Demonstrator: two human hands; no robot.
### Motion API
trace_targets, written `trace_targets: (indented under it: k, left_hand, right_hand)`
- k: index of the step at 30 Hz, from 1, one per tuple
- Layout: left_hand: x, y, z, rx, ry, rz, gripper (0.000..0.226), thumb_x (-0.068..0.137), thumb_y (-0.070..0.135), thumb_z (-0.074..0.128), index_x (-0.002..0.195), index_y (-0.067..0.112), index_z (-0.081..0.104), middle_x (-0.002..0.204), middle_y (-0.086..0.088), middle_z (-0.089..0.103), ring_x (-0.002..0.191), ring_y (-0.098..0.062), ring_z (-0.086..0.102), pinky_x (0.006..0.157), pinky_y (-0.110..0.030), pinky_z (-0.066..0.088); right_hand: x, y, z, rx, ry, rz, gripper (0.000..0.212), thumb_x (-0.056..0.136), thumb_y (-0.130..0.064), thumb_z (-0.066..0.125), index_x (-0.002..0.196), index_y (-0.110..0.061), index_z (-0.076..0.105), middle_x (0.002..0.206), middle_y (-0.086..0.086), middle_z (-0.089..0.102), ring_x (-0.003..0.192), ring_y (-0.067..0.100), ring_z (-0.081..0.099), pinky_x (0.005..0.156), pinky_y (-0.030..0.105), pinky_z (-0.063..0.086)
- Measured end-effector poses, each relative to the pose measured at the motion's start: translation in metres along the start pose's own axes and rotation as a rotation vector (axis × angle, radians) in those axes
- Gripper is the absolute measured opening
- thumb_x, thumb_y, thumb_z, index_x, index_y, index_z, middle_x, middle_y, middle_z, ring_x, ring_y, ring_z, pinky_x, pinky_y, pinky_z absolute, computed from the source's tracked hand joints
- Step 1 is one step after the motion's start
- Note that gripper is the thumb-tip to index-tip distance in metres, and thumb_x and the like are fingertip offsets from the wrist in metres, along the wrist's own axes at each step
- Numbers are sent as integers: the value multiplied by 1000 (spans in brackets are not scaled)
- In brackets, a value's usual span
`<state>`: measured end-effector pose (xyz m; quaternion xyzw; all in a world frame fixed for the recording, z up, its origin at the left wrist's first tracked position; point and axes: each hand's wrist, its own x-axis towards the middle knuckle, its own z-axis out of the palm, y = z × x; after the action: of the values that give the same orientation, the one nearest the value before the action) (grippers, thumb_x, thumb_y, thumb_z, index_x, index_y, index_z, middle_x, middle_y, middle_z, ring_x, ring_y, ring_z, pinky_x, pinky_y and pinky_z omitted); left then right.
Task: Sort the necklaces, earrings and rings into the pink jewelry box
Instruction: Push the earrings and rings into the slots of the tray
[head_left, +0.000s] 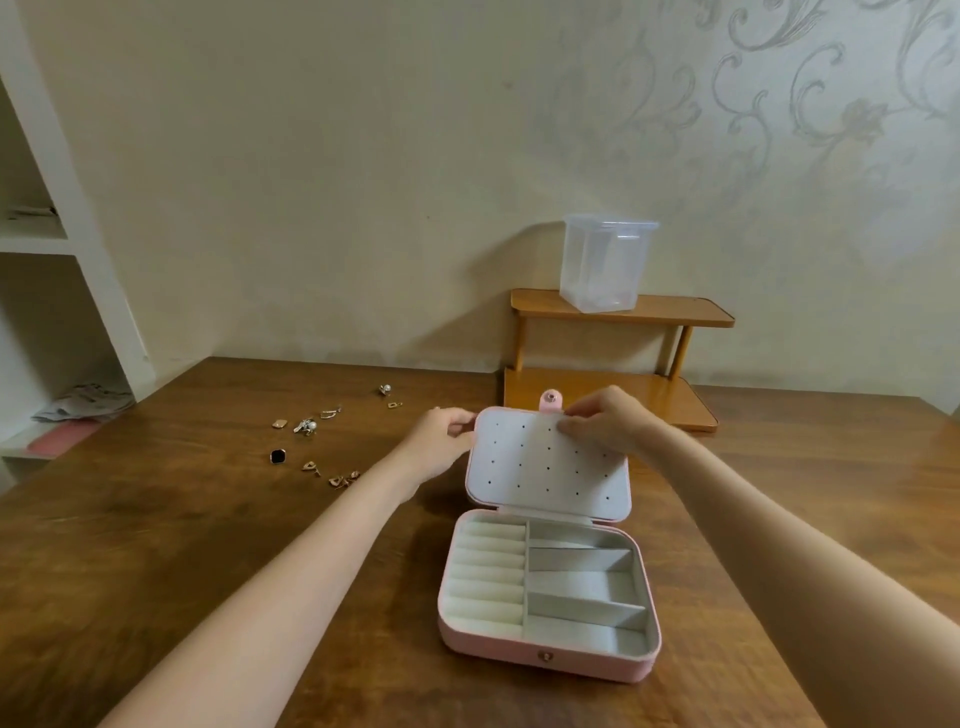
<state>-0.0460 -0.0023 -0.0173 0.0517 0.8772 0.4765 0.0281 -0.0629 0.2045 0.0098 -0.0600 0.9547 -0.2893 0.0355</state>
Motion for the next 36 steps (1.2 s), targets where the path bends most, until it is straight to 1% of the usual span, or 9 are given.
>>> trace_targets:
  k: [2,4,7,10,14,17,26,31,36]
  left_hand:
    - [5,-10,10,28,-11,-47,22,96,14,45,107,10,63,99,-5,63,99,-19,54,85,-30,39]
    - [8,-17,17,73,-8,-58,21,97,15,42,90,15,61,92,-6,58,91,-18,51,80,-29,37]
    - [7,-19,21,153,45,-65,25,97,16,43,111,8,62,116,-5,57,110,-18,51,89,-27,39]
    - [6,-18,20,181,94,-67,29,97,18,44,117,6,61,131,-7,54,125,-21,44,102,-34,37]
    - [-2,-16,8,98,105,-49,27,97,18,44,116,11,61,121,-4,60,110,-19,56,98,-34,44]
    - [-8,-20,-12,111,158,-1,26,96,11,43,112,15,64,119,-5,62,114,-19,54,99,-33,43]
    - [-25,-62,-76,510,213,-63,33,92,4,46,111,22,66,124,0,60,109,-17,55,81,-23,40]
    - [-36,-74,-80,531,234,16,27,90,7,52,109,19,68,113,0,62,101,-15,58,86,-27,45]
    - [-42,-77,-59,549,151,89,28,90,22,59,117,15,63,110,-3,57,103,-20,54,81,-27,43]
  right_hand:
    - [6,7,17,-24,22,21,29,93,-26,52,114,-10,65,111,7,64,90,15,55,76,25,43]
    - [8,13,30,-25,34,20,29,93,-27,52,111,-8,66,110,8,65,86,15,56,73,23,45]
    - [9,19,34,-2,27,14,30,93,-30,51,110,-11,66,109,6,64,87,14,55,73,22,45]
    - [12,18,28,-30,60,-3,28,93,-27,53,110,-9,65,111,8,64,89,15,54,74,23,45]
    - [14,0,18,-81,160,-101,24,92,-17,55,108,-3,65,110,13,65,90,18,58,74,21,45]
    - [13,-30,17,-53,197,-206,22,93,-12,53,108,-3,66,111,12,66,99,21,62,80,22,47]
    - [17,-104,91,-143,-92,-425,24,91,-12,56,111,-10,68,112,6,67,98,15,60,79,17,41]
    - [21,-109,120,-156,-66,-447,27,89,-4,52,108,-12,70,109,6,68,100,21,60,82,22,42]
    - [25,-109,131,-257,-92,-475,21,85,-10,58,103,-7,69,100,11,66,93,24,59,82,33,49]
